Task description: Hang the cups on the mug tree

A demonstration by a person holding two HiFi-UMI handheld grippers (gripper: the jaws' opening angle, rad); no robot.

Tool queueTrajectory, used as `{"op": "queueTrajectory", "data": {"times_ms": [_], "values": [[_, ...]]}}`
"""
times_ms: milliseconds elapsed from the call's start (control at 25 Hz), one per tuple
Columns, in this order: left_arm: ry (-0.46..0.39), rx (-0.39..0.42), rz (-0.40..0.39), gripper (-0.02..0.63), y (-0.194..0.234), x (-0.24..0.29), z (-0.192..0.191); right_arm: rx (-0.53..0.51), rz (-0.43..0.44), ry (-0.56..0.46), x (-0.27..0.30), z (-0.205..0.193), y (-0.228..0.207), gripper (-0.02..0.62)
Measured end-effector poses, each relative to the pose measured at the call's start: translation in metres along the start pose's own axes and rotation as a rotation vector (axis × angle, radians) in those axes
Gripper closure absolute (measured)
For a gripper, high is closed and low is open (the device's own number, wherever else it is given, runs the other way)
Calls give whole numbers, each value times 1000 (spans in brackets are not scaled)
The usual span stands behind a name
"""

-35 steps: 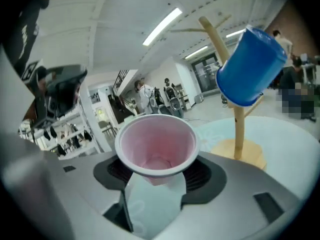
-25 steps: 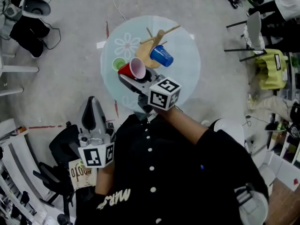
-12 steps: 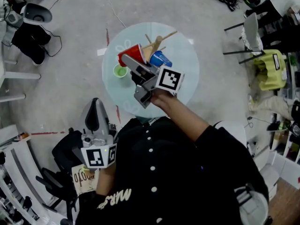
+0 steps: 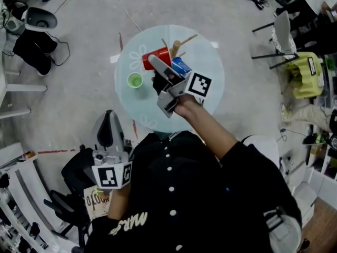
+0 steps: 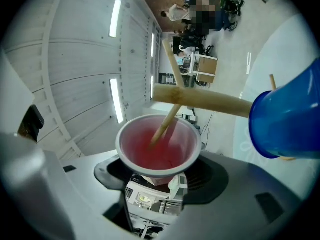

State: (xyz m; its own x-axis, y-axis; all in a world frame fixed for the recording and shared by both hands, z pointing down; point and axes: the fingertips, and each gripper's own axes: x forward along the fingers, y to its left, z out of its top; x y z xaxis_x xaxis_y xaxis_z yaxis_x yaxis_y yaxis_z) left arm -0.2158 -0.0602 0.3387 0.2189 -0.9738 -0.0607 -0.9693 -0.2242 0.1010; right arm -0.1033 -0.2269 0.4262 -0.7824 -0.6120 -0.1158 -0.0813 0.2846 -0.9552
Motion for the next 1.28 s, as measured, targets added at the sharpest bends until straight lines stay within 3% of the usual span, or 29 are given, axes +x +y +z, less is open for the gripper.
{"op": "queueTrajectory", "data": {"times_ms": [560,840,1120,1280], "values": [[20,4,-20,612,-14,6,-8,136,51,-82,-16,10,-15,282],[18,-1,-17,612,-14,10,-7,75,48,-50,-16,8,-9,224],[17,-6,-16,612,-14,14,-6,69,46,-48,-17,6,-10,205],[17,-11,-13,612,-14,7,-7,-4,68,-6,-21,-9,2,198]]}}
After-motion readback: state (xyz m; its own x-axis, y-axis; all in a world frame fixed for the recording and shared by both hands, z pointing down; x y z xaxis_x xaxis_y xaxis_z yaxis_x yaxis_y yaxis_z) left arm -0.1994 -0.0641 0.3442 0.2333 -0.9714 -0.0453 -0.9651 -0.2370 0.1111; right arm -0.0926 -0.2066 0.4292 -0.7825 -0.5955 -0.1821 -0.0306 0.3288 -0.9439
